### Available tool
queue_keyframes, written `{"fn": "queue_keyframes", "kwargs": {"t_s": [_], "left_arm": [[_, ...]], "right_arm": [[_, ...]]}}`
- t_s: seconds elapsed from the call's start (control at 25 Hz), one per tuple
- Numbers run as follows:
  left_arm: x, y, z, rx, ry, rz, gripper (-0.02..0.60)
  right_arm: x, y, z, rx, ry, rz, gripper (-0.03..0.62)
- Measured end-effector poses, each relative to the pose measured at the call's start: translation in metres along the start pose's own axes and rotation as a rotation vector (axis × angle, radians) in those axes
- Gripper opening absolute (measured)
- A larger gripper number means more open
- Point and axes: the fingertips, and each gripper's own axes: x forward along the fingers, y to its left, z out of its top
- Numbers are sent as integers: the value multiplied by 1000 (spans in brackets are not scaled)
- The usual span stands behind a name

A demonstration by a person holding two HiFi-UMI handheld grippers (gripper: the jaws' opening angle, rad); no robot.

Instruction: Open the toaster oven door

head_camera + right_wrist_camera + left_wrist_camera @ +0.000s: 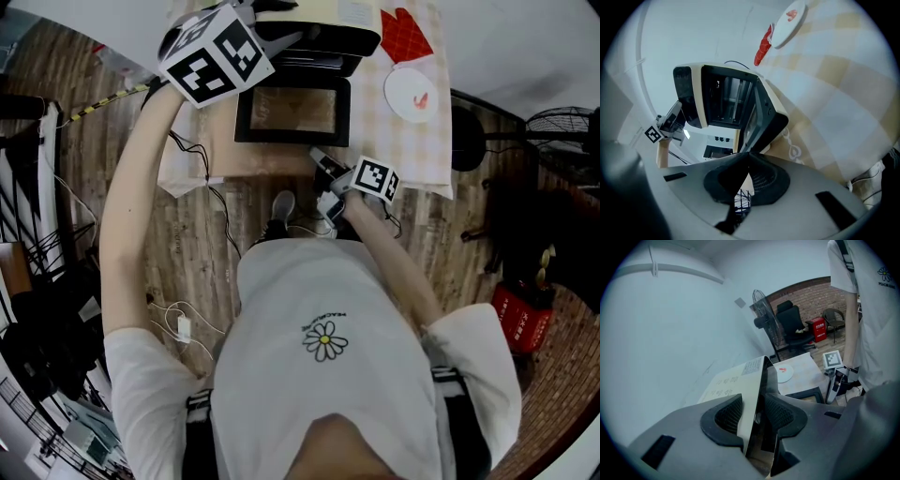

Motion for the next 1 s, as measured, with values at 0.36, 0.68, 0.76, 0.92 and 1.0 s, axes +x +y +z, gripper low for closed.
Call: {"fn": "queue_keyframes", "kwargs": {"t_s": [0.36,0.68,0.76,0.92,1.0], "left_arm": [[-7,4,4,-27,-19,14,163],[-65,59,74,-93,-277,267,121],[-86,67,91,-111,-345,337,93],[-122,68,109,-177,-468,462,37],[-135,62,110,-209,-501,517,18]], "right_arm": [[-26,59,89,-235,-158,37,9],[-65,182,185,-676,-419,82,9],[-78,218,197,-811,-488,84,9],[-102,286,204,-1082,-619,77,9],[-109,311,199,-1205,-664,64,9]]}}
